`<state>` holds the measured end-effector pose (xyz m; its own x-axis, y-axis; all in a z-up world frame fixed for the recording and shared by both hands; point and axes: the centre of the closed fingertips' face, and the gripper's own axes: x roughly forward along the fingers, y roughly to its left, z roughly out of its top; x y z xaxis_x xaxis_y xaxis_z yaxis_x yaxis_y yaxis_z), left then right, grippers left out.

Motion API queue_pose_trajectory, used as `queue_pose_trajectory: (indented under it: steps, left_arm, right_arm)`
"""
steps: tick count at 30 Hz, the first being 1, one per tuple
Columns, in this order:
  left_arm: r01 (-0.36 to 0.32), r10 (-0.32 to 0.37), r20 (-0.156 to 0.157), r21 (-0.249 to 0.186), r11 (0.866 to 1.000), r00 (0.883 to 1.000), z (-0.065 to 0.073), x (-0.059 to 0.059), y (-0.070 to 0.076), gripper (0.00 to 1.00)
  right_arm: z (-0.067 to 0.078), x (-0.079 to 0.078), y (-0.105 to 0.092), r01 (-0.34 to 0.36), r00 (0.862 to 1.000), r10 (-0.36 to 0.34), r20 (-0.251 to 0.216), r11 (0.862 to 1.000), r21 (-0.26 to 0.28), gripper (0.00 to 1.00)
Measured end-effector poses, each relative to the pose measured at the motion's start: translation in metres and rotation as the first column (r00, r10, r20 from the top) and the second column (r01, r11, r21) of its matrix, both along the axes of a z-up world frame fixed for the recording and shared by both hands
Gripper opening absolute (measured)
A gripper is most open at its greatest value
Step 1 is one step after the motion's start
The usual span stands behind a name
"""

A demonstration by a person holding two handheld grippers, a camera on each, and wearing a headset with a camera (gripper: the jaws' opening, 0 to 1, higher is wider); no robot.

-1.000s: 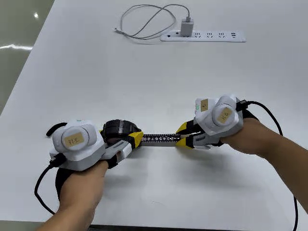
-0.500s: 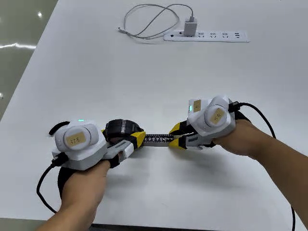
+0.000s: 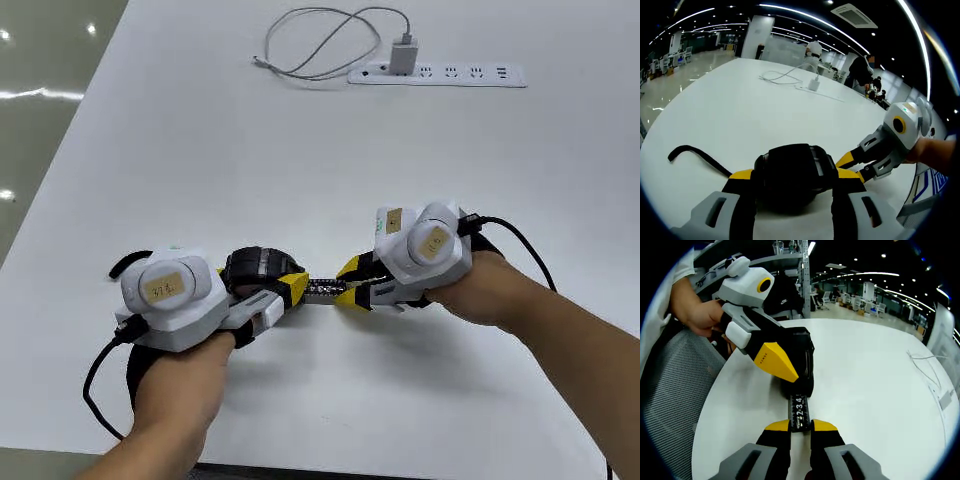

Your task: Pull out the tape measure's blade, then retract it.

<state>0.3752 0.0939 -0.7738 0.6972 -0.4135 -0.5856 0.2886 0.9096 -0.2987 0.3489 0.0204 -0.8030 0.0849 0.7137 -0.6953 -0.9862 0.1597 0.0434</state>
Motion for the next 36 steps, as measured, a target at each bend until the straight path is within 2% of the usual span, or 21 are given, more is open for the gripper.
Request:
queue_pose_trajectory:
  steps: [23,36]
  left_arm:
    - [-0.002,0.002,0.003,-0.011,1.0,1.0,0.001,-0.001,-0.001,0.57]
    - [-0.009,0.009,0.001,-0.027,1.0,1.0,0.0,-0.001,-0.001,0.58]
  right_arm:
    - [0.0,0.003,0.026,-0.006,1.0,0.006,0.001,0.999,0.039,0.11]
    - [0.0,0.003,0.03,-0.016,1.0,0.015,0.015,0.999,0.048,0.11]
